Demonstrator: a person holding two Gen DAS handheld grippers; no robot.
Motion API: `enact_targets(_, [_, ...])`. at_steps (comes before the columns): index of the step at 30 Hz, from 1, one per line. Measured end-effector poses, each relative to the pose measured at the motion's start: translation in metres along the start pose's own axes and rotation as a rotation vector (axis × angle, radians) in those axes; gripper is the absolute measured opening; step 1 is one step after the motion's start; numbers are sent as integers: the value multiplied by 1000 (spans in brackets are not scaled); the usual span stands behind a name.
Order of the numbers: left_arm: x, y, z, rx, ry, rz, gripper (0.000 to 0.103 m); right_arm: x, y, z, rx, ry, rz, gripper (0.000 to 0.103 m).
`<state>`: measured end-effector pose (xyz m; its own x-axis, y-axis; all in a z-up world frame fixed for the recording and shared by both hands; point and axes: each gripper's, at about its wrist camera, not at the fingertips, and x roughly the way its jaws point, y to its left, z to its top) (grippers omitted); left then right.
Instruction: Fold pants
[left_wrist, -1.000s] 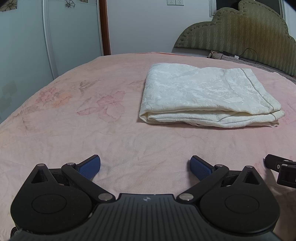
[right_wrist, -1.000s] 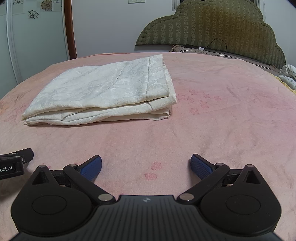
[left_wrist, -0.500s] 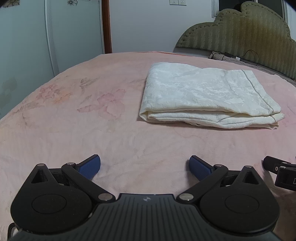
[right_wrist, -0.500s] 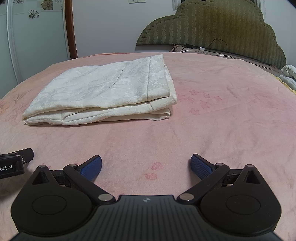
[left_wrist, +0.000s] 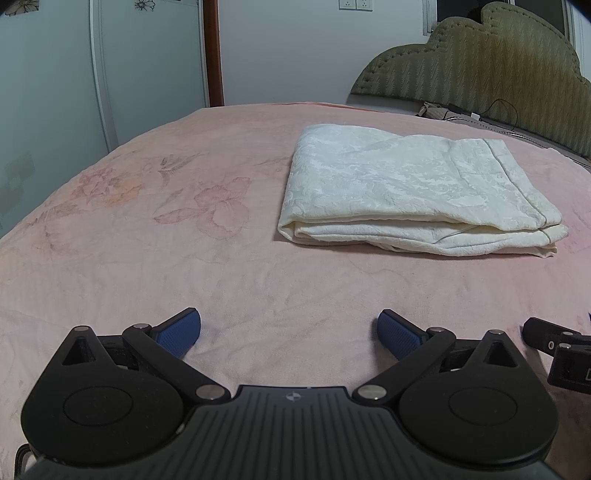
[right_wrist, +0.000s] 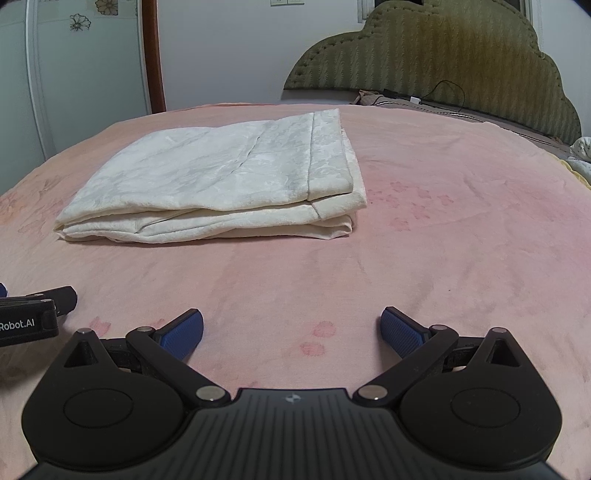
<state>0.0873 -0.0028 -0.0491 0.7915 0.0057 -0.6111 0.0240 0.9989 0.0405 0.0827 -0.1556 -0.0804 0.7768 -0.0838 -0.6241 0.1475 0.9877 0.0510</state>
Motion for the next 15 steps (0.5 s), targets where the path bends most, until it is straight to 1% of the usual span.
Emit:
enact_targets(3, [0,0,0,0,0,0,103,-1,-5,0,1,0,18,103])
enact_targets(15, [0,0,0,0,0,0,103,-2,-7,-2,-8,0,18,103])
